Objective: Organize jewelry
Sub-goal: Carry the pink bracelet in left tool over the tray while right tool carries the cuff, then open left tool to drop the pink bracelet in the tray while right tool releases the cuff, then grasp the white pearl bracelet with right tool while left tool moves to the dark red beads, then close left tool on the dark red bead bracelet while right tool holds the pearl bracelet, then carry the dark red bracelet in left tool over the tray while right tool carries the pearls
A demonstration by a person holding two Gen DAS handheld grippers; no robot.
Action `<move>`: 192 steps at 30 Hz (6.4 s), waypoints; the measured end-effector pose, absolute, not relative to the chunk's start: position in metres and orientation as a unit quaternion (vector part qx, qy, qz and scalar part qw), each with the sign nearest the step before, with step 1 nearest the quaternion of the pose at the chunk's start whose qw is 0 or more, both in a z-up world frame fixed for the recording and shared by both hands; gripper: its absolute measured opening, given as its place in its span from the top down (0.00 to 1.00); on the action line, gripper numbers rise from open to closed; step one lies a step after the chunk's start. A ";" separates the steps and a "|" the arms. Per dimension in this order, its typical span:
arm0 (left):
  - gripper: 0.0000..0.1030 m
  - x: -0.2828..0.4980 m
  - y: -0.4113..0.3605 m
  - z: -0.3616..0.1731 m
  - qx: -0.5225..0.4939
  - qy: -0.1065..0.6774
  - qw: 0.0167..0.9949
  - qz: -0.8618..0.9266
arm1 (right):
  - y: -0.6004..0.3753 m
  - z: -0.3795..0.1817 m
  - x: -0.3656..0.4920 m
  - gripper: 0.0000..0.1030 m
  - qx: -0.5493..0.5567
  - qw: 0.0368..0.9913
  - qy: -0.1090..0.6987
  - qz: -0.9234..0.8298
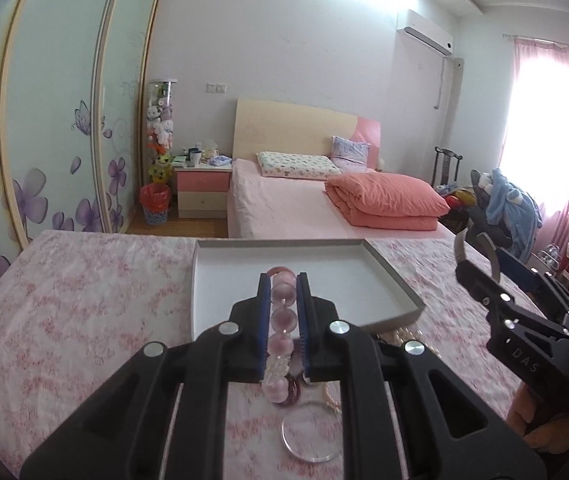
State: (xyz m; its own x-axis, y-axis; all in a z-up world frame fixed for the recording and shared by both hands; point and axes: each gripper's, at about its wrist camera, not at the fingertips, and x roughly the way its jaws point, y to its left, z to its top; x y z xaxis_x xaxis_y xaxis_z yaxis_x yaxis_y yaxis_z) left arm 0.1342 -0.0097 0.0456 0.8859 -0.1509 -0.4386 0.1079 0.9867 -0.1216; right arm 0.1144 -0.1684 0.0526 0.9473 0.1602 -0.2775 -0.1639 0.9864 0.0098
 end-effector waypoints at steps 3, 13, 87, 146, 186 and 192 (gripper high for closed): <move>0.87 0.152 -0.014 0.049 -0.040 0.225 0.972 -0.056 | -0.168 0.055 0.131 0.35 -0.012 0.989 0.130 0.075; 0.87 0.224 -0.018 0.039 -0.044 0.245 0.968 -0.037 | -0.173 0.034 0.212 0.35 0.017 0.980 0.183 0.076; 0.51 0.185 0.015 -0.072 -0.066 0.409 0.908 -0.069 | -0.211 -0.073 0.186 0.89 -0.005 0.900 0.428 0.080; 0.95 0.176 -0.003 -0.043 -0.103 0.363 0.918 -0.119 | -0.214 -0.073 0.188 0.89 -0.001 0.899 0.430 0.083; 0.95 0.128 0.020 0.011 -0.125 0.270 0.950 -0.097 | -0.205 0.051 0.114 0.90 0.070 0.967 0.190 0.158; 0.95 0.114 0.008 0.027 -0.102 0.230 0.965 -0.078 | -0.195 0.060 0.100 0.90 0.054 0.975 0.151 0.155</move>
State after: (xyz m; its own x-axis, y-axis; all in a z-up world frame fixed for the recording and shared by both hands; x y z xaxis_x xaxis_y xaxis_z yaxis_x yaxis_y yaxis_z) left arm 0.1140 0.0082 0.0271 0.8821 -0.1973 -0.4278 0.1031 0.9669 -0.2334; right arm 0.0998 -0.1946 0.0595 0.9068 0.3179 -0.2769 -0.2853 0.9463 0.1521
